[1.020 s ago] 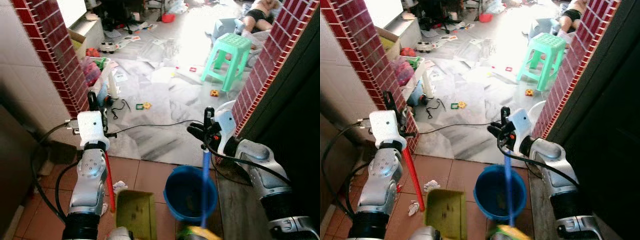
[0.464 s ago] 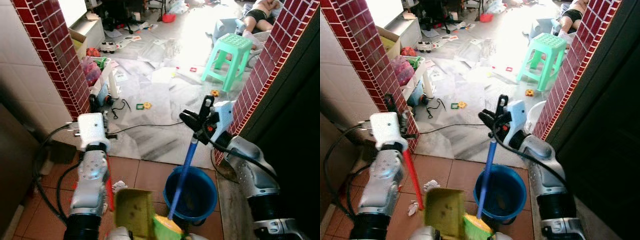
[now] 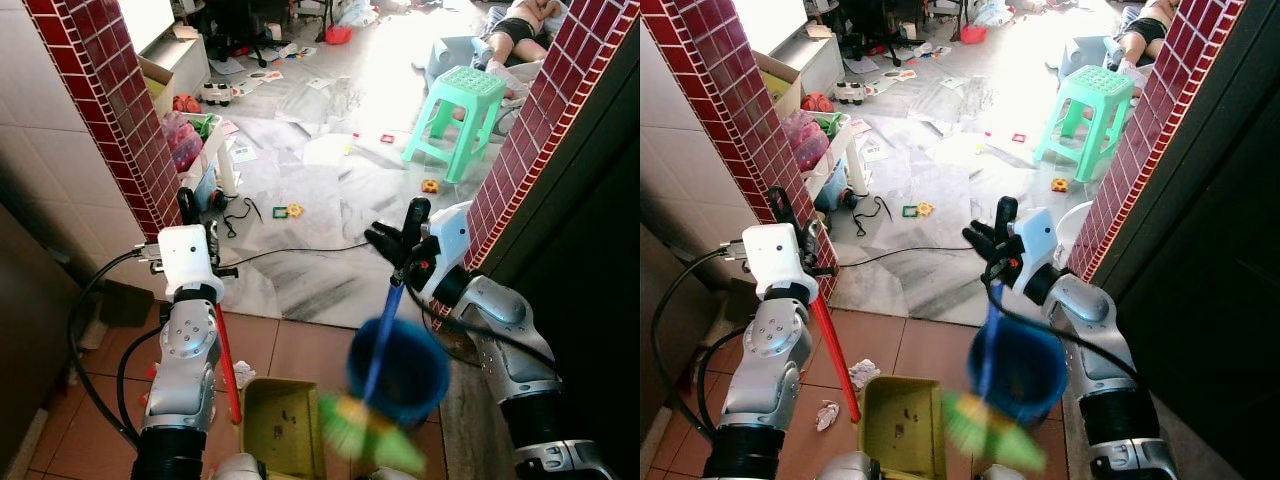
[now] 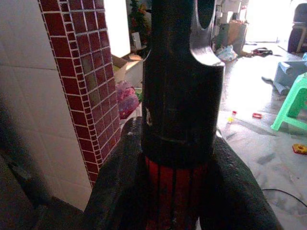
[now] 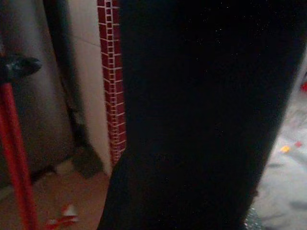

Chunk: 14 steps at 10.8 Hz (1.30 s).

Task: Sweep floor

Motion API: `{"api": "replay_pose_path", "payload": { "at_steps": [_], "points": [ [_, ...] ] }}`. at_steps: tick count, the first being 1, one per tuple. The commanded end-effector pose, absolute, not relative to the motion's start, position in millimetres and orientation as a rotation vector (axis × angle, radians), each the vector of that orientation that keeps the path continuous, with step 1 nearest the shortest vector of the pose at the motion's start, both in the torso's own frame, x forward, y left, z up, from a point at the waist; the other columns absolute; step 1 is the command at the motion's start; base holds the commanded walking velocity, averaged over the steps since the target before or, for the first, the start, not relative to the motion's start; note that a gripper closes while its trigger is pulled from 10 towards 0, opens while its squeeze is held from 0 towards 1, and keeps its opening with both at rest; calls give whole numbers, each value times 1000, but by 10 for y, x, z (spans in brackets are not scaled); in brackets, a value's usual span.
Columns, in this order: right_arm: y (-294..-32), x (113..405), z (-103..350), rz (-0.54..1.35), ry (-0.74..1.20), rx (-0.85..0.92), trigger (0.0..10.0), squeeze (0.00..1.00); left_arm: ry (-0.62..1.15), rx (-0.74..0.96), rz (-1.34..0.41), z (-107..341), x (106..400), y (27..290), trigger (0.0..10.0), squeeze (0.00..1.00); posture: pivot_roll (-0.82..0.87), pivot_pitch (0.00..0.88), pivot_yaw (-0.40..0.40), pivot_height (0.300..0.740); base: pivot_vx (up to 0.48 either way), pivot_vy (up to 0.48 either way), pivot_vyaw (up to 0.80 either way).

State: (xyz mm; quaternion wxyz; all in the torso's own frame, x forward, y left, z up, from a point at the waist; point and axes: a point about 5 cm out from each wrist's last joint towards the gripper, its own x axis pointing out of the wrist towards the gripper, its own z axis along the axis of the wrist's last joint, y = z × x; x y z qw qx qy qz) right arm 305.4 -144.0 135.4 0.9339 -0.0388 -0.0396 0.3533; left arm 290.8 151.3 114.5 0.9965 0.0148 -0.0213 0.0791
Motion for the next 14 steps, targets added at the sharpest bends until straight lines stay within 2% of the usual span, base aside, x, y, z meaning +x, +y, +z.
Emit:
{"api": "replay_pose_path", "payload": {
  "at_steps": [1, 5, 8, 9, 10, 11, 13, 14],
  "points": [
    [-1452, 3109, 1539, 711, -175, -155, 10000, 0, -105, 32, 159, 1308, 2952, 1505, 10000, 0, -63, 0, 13, 740, 0, 0, 0],
    [-1444, 3080, 1441, 721, -164, -149, 10000, 0, -109, 29, 157, 1319, 2968, 1501, 10000, 0, -66, 0, 13, 740, 0, 0, 0],
    [-1344, 2961, 1306, 763, -73, 31, 10000, 0, -90, 27, 160, 1313, 2971, 1490, 10000, 0, -69, 0, 14, 740, 0, 0, 0],
    [-1332, 2942, 1290, 664, -79, 98, 10000, 0, -91, 63, 141, 1323, 2966, 1488, 10000, 0, -65, 0, 7, 740, 0, 0, 0],
    [-1304, 2914, 1303, 582, -102, 85, 10000, 0, -96, 114, 125, 1339, 2945, 1493, 10000, 0, -58, 0, -1, 740, 0, 0, 0],
    [-1235, 2891, 1342, 516, -119, 55, 10000, 0, -114, 95, 71, 1382, 2925, 1490, 10000, 0, -61, 0, -25, 740, 0, 0, 0],
    [-1212, 2956, 1409, 379, -137, -15, 10000, 0, -121, 87, -14, 1403, 2877, 1447, 10000, 0, -47, 7, -5, 740, 0, 0, 0],
    [-1281, 3018, 1311, 284, -83, -21, 10000, 0, -73, 76, 36, 1330, 2855, 1458, 10000, 0, -45, 4, 10, 740, 0, 0, 0]
  ]
}}
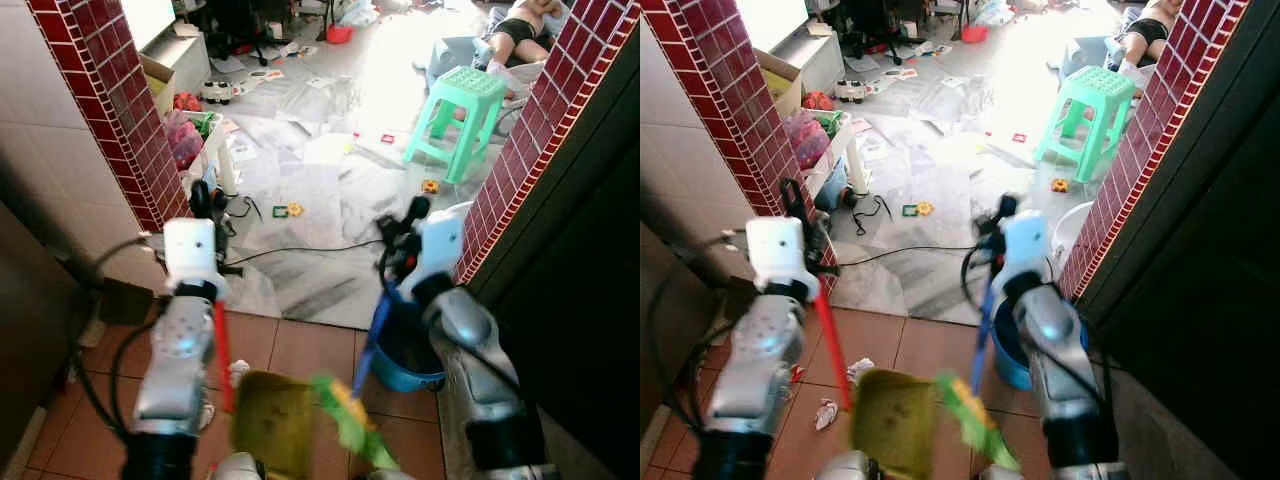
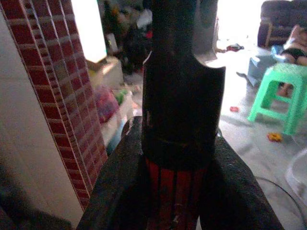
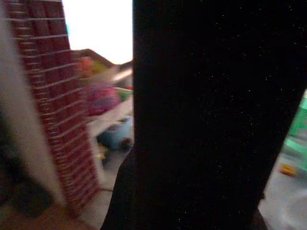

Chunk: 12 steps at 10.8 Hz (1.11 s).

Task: Sweep floor

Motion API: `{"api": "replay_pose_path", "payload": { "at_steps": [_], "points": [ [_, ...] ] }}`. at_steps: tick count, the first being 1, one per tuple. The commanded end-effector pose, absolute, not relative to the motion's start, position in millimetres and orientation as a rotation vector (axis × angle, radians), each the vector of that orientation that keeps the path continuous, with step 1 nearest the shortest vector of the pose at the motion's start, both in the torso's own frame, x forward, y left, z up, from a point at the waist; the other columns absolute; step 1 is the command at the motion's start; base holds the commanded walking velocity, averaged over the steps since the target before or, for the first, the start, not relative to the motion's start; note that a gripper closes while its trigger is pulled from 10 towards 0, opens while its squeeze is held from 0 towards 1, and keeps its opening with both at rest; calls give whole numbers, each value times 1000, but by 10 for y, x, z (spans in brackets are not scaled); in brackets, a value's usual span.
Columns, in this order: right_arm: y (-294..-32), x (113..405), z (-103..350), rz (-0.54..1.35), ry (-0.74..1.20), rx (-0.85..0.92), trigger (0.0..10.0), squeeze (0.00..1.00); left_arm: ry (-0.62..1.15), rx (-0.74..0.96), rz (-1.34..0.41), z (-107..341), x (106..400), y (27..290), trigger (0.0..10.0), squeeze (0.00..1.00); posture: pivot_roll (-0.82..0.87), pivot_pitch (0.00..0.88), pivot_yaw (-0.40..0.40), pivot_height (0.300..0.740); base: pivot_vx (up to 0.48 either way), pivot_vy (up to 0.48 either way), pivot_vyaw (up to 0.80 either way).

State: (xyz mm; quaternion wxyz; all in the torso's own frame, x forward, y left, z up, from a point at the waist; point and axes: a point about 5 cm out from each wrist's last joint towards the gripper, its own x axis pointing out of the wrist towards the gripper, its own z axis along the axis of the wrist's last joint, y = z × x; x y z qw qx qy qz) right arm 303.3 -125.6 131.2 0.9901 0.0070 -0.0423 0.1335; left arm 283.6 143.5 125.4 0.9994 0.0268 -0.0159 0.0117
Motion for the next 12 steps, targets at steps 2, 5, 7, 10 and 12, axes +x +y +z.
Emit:
{"api": "replay_pose_path", "payload": {
  "at_steps": [2, 5, 7, 10, 12],
  "points": [
    [-1429, 3099, 1265, 125, -70, 0, 10000, 0, -41, 41, -1, 1313, 2798, 1370, 10000, 0, -51, 0, 40, 740, 0, 0, 0],
    [-1476, 3069, 1146, 51, -22, 99, 10000, 0, -72, 2, -61, 1406, 2863, 1290, 10000, 0, -56, 0, 36, 740, 0, 0, 0],
    [-1455, 3081, 1167, 64, -37, 88, 10000, 0, -82, -7, -68, 1434, 2891, 1268, 10000, 0, -61, 0, 33, 740, 0, 0, 0],
    [-1473, 3142, 1199, 64, -35, 118, 10000, 0, -87, -16, -63, 1463, 2906, 1262, 10000, 0, -59, 0, 27, 740, -184, 0, 0],
    [-1443, 3129, 1198, 89, -32, 128, 10000, 0, -90, -22, -54, 1481, 2910, 1275, 10000, 0, -58, 0, 24, 740, -293, 0, 0]
  ]
}}
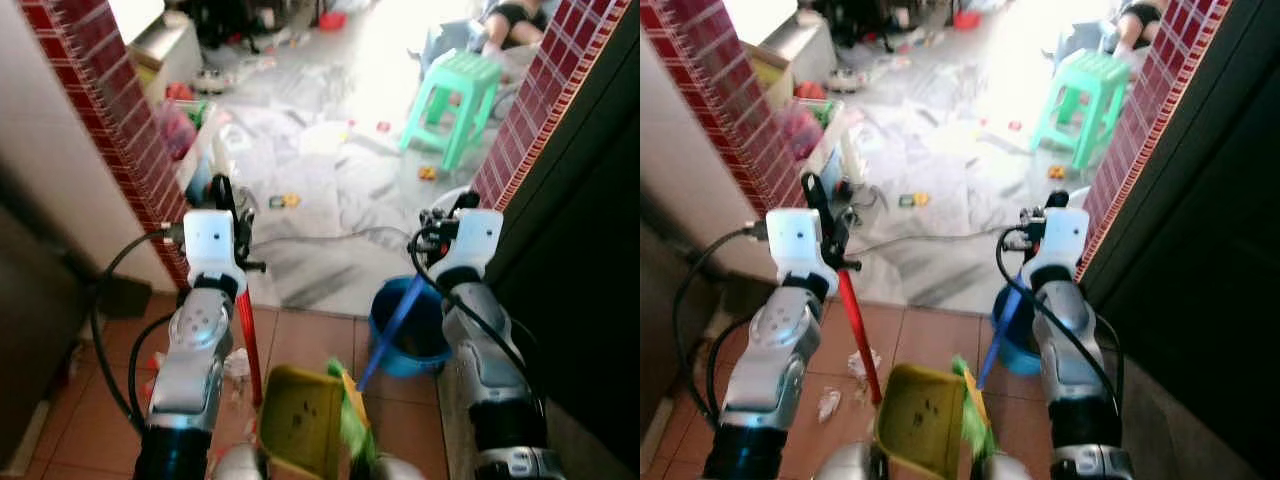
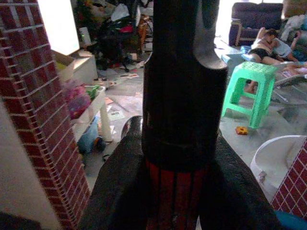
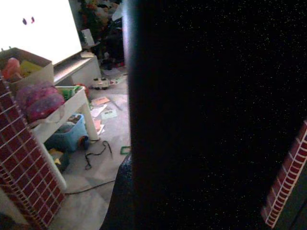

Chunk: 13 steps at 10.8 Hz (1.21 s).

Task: Sweep floor

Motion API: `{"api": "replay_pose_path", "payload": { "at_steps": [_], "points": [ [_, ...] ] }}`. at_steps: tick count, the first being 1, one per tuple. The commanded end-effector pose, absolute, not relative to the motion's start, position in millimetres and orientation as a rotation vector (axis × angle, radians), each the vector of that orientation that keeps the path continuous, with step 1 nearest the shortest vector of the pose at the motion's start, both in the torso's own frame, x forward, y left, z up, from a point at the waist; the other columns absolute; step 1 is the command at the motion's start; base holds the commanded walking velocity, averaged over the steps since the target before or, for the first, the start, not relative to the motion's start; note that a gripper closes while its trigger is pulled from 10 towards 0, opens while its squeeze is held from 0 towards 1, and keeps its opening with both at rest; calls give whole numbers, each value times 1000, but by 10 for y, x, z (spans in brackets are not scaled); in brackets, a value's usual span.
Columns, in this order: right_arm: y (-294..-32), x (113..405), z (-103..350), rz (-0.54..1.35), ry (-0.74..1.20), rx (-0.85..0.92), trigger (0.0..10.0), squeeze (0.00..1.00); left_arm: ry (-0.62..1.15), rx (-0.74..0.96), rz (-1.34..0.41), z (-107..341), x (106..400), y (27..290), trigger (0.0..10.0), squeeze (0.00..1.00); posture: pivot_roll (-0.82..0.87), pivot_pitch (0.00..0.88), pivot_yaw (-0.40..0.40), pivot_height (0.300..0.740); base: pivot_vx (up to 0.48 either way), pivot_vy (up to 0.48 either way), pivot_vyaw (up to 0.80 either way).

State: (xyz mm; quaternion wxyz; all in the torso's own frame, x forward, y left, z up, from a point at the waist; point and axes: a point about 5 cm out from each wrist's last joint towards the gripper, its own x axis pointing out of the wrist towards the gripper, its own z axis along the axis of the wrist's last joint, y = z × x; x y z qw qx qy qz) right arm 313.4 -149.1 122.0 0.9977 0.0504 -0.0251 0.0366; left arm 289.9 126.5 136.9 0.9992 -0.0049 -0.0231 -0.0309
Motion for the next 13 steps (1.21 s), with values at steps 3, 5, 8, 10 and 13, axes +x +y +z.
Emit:
{"api": "replay_pose_path", "payload": {
  "at_steps": [3, 5, 8, 10, 13],
  "points": [
    [-1451, 3122, 1165, 84, -13, 117, 10000, 0, -89, -27, -54, 1491, 2924, 1262, 10000, 0, -65, 0, 25, 740, -301, 0, 0],
    [-1445, 3128, 1158, 87, -5, 149, 10000, 0, -92, -28, -58, 1505, 2939, 1251, 10000, 0, -65, 0, 25, 740, -304, 0, 0],
    [-1421, 3133, 1153, 84, 6, 122, 10000, 0, -95, -29, -59, 1524, 2945, 1247, 10000, 0, -63, 0, 26, 740, -301, 0, 0],
    [-1361, 3160, 1195, 95, -34, 19, 10000, 0, -105, -26, -62, 1542, 2952, 1254, 10000, 0, -58, 0, 27, 740, -152, 0, 0],
    [-1297, 3139, 1188, 182, 4, 109, 10000, 0, -107, -44, -49, 1557, 2940, 1259, 10000, 0, -52, 0, 15, 740, 0, 0, 0]
  ]
}}
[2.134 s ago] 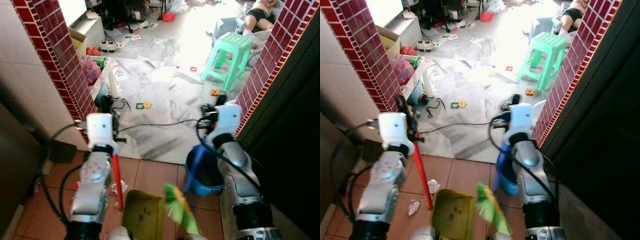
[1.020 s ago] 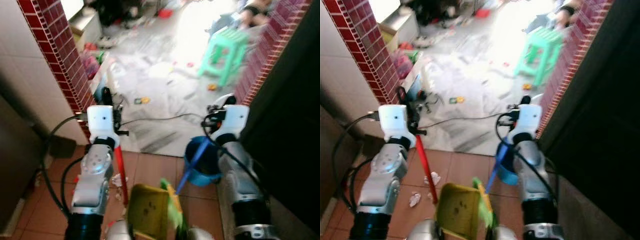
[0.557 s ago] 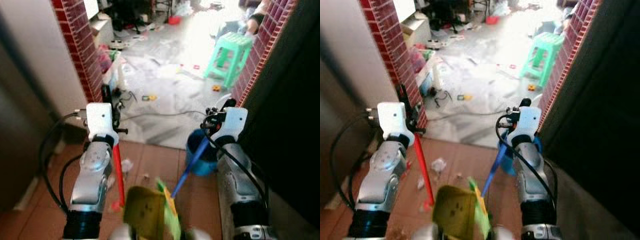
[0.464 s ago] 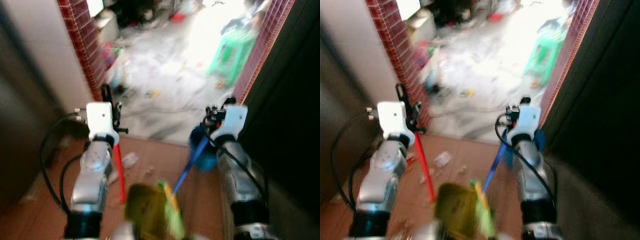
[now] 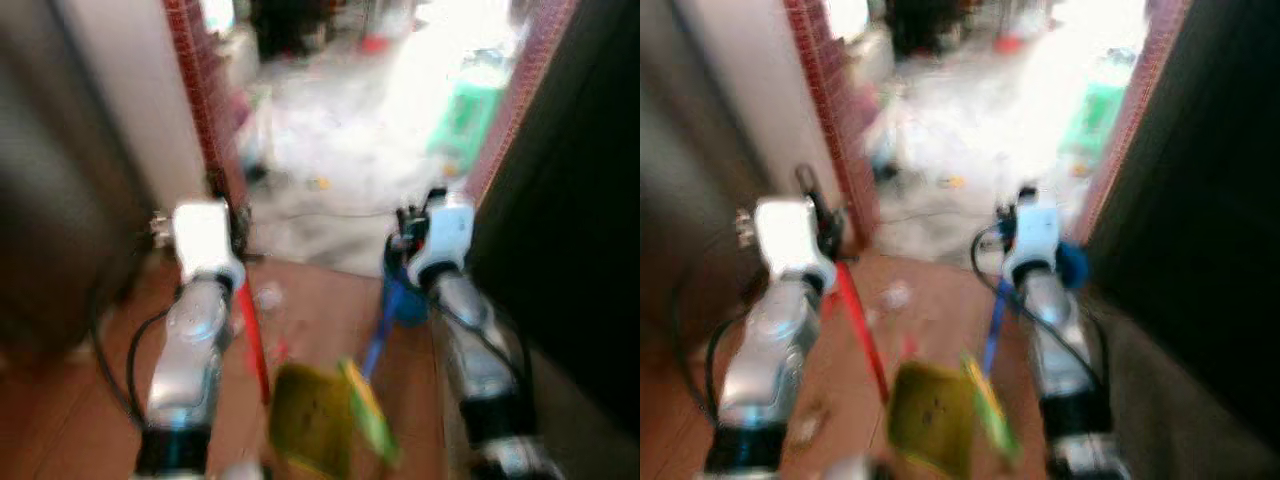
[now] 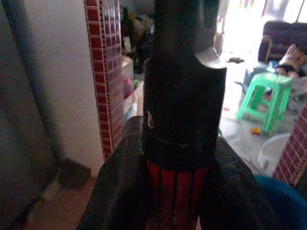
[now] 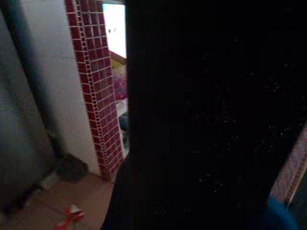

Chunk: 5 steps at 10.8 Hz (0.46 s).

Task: Sweep floor

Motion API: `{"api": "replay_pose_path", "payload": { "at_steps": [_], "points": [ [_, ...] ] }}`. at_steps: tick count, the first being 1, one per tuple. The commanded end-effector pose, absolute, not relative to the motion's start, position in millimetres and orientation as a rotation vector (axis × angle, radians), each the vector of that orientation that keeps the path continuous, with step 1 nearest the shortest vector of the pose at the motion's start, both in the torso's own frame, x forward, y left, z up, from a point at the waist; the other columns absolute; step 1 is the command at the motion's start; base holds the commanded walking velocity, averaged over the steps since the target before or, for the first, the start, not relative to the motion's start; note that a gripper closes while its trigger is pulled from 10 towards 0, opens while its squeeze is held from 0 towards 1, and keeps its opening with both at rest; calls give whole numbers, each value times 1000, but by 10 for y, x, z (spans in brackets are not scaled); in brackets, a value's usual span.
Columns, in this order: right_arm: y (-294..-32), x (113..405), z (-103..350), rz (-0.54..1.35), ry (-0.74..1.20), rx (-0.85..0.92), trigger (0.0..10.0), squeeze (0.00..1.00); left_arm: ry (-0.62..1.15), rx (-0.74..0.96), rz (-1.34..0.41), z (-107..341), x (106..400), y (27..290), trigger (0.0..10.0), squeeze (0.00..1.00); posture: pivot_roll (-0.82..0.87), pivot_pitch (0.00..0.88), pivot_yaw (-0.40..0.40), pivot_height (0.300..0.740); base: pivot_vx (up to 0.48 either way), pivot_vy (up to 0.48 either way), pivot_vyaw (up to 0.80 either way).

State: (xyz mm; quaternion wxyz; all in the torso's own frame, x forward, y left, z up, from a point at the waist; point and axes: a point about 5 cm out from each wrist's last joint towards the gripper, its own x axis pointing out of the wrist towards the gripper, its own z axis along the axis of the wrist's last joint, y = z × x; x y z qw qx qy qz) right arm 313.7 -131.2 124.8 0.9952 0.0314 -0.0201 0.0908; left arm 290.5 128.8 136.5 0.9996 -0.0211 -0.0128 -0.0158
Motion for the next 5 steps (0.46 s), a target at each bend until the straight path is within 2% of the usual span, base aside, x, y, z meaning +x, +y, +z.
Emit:
{"api": "replay_pose_path", "payload": {
  "at_steps": [1, 3, 5],
  "points": [
    [-1314, 3133, 1166, 171, 10, 112, 10000, 0, -103, -52, -45, 1559, 2929, 1256, 10000, 0, -50, 0, 11, 740, 0, 480, 0],
    [-1285, 3176, 1173, 153, -15, -14, 10000, 0, -105, -48, -53, 1571, 2948, 1261, 10000, 0, -45, 0, 16, 740, 0, 480, 0],
    [-1280, 3169, 1155, 146, -2, 3, 10000, 0, -132, -43, -75, 1649, 2978, 1198, 10000, 0, -27, 0, 8, 740, 0, 480, 0]
  ]
}}
